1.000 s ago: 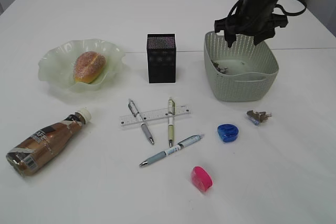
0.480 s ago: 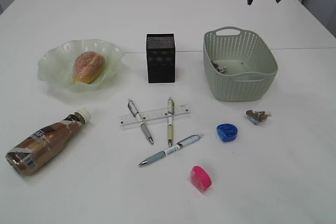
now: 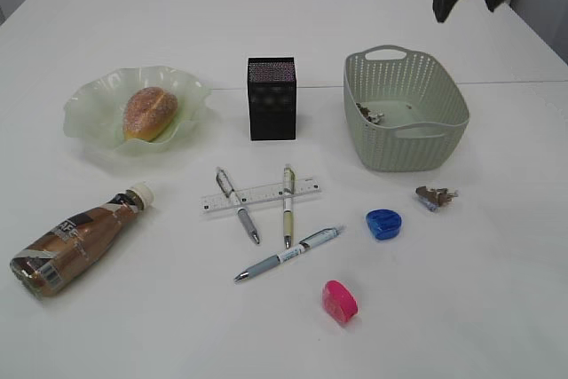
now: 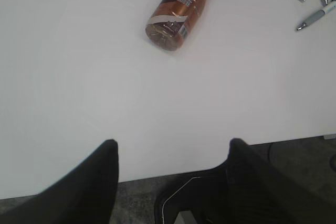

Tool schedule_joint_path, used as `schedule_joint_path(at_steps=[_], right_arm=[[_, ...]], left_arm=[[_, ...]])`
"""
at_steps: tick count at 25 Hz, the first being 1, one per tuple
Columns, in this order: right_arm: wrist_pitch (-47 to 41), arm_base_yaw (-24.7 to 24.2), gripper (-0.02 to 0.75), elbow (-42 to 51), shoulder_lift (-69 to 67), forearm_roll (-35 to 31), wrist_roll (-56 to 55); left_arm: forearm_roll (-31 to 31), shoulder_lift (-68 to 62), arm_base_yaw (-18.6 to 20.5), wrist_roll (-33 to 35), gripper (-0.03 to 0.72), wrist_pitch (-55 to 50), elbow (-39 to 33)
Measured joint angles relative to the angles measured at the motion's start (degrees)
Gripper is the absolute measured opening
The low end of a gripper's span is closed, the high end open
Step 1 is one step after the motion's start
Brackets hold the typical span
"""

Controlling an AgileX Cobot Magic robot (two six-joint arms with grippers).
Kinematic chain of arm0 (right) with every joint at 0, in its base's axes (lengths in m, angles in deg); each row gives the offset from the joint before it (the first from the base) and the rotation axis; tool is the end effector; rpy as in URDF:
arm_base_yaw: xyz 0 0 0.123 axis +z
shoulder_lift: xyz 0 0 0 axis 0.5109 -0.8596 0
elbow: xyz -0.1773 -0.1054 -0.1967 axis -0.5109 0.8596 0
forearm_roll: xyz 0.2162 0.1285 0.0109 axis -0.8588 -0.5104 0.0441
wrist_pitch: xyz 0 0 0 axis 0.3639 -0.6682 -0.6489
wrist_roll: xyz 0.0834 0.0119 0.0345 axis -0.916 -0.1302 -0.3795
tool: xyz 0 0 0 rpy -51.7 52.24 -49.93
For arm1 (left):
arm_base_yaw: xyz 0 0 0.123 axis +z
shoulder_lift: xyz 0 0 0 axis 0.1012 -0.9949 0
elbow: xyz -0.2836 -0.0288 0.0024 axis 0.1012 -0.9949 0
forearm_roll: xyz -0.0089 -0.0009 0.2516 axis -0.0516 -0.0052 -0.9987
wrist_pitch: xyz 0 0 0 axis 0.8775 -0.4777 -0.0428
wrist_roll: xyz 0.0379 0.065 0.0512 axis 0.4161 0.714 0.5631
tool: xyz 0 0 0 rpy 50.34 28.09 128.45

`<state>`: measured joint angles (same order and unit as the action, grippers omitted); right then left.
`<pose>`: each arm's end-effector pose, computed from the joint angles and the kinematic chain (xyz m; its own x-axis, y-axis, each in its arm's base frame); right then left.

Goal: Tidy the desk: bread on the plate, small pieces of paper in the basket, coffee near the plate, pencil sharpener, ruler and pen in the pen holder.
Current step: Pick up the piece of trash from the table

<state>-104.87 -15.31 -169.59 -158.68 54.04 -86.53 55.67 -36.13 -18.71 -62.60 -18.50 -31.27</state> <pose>0.3969 0.0884 0.3606 -0.8697 -0.1278 -0.4768 -0.0653 0.9872 -0.1456 0.0535 -0.0122 0.3253 -0.8048 0.0010 -0.5935 0.0807 0.9909 -0.1079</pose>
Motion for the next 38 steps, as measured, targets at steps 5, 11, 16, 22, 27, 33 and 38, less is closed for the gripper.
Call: schedule_joint_path(at_steps=[5,11,16,22,27,33,38], right_arm=[[9.47,0.29,0.473,16.02,10.84,0.00,3.67],[37.00,0.29,0.473,42.58,28.32,0.24,4.39],[58.74,0.29,0.472,61.03,35.99,0.77,4.61],[64.30,0.29,0.472,67.68,33.07,0.88,4.61],[66.35,0.29,0.472,67.88,27.94,-0.31,3.88],[76.27,0.29,0.472,68.21,19.09,-0.53,3.75],[95.52,0.29,0.471,74.13,13.56,-5.63,3.88]], left_arm=[[0.00,0.00,0.00,0.00,0.468,0.00,0.00],[0.76,0.00,0.00,0.00,0.468,0.00,0.00],[1.17,0.00,0.00,0.00,0.466,0.00,0.00],[1.22,0.00,0.00,0.00,0.465,0.00,0.00],[1.22,0.00,0.00,0.00,0.465,0.00,0.00],[1.31,0.00,0.00,0.00,0.465,0.00,0.00],[1.31,0.00,0.00,-0.13,0.462,0.00,0.00]])
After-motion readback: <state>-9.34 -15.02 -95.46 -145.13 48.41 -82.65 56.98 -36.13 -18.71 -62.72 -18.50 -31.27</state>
